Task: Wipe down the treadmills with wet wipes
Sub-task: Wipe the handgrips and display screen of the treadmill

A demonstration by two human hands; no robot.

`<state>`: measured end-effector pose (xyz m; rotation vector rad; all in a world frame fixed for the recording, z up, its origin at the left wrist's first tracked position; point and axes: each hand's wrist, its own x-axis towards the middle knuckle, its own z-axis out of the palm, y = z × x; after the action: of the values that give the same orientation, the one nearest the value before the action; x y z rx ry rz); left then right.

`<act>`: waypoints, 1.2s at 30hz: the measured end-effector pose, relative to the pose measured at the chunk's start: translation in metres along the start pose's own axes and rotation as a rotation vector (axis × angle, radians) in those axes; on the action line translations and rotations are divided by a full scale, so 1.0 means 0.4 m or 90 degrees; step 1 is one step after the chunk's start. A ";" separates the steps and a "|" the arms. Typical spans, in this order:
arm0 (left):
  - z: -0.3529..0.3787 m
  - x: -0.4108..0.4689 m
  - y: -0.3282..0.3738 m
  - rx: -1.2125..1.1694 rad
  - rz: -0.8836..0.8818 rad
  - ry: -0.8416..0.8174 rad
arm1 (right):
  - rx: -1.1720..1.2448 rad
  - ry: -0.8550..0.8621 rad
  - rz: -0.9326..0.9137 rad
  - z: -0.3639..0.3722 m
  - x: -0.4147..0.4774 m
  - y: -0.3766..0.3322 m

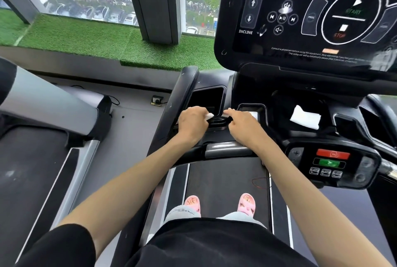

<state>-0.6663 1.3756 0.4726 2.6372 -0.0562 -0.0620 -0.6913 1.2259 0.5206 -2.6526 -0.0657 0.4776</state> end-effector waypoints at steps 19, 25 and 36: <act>-0.084 0.011 -0.134 -0.079 0.248 0.128 | 0.124 -0.023 0.023 -0.016 0.001 0.018; 0.017 -0.011 -0.062 -0.068 0.101 0.027 | 0.143 -0.030 0.034 -0.013 0.000 0.013; -0.049 0.016 -0.138 -0.204 0.142 0.056 | 0.133 -0.035 0.038 -0.008 0.010 0.023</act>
<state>-0.6572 1.4331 0.4630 2.2953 -0.2860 0.1122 -0.6867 1.2167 0.5181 -2.4422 0.0450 0.5451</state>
